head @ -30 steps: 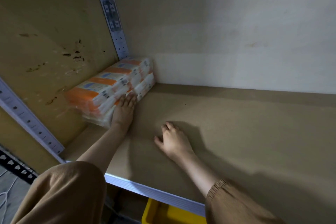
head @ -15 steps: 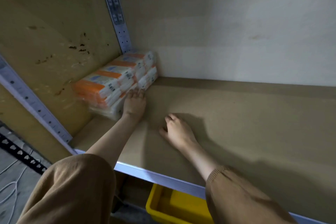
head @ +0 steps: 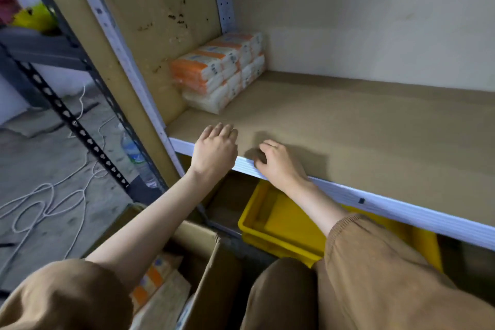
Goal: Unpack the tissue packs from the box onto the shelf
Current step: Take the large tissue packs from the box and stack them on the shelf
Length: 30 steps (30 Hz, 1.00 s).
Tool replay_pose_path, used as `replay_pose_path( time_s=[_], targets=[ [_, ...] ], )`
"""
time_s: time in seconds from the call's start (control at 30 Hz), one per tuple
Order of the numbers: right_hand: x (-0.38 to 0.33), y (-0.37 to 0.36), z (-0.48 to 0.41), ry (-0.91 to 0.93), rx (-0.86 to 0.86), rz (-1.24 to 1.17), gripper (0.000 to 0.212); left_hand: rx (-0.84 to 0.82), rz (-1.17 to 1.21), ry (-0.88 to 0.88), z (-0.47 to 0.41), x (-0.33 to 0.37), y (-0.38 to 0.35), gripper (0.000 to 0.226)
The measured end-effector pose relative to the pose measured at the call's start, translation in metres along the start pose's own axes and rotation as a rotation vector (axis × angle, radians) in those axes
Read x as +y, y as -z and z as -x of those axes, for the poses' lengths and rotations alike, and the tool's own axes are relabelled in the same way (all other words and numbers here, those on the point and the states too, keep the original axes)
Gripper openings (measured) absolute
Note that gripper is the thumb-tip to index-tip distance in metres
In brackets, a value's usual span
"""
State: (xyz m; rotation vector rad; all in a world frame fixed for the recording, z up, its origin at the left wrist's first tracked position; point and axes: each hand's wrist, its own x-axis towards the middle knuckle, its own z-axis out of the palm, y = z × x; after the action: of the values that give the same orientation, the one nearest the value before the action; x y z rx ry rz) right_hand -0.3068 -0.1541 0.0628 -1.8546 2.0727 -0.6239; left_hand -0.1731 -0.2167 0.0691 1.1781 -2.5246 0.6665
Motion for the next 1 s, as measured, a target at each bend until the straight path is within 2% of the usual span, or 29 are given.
replay_pose_path(
  time_s=[0.13,0.23,0.4,0.53,0.6,0.7,0.83,0.93,1.0],
  targets=[
    [-0.033,-0.019,0.043,0.171,-0.006,-0.027,0.036,-0.043,0.07,0.118,0.075,0.002,0.012,0.022],
    [-0.053,-0.046,0.067,0.262,-0.088,0.001,0.038,-0.124,0.13,0.198,0.135,0.003,0.013,0.023],
    [-0.076,-0.096,0.096,0.31,-0.298,0.009,0.04,-0.313,0.114,0.329,0.224,0.003,0.007,0.028],
    [-0.089,-0.13,0.11,0.323,-0.422,0.026,0.041,-0.392,0.087,0.402,0.278,0.004,0.001,0.019],
    [-0.091,-0.143,0.113,0.33,-0.465,0.035,0.042,-0.418,0.075,0.454,0.295,0.004,-0.002,0.022],
    [-0.099,-0.161,0.115,0.34,-0.515,0.027,0.044,-0.472,0.101,0.531,0.315,-0.004,-0.008,0.039],
    [-0.113,-0.184,0.106,0.36,-0.576,0.037,0.046,-0.485,0.103,0.626,0.321,-0.033,-0.014,0.041],
    [-0.126,-0.205,0.094,0.386,-0.64,0.034,0.051,-0.519,0.189,0.728,0.319,-0.061,-0.023,0.038],
    [-0.136,-0.221,0.084,0.398,-0.678,0.029,0.054,-0.592,0.206,0.797,0.313,-0.078,-0.031,0.042]
  ],
)
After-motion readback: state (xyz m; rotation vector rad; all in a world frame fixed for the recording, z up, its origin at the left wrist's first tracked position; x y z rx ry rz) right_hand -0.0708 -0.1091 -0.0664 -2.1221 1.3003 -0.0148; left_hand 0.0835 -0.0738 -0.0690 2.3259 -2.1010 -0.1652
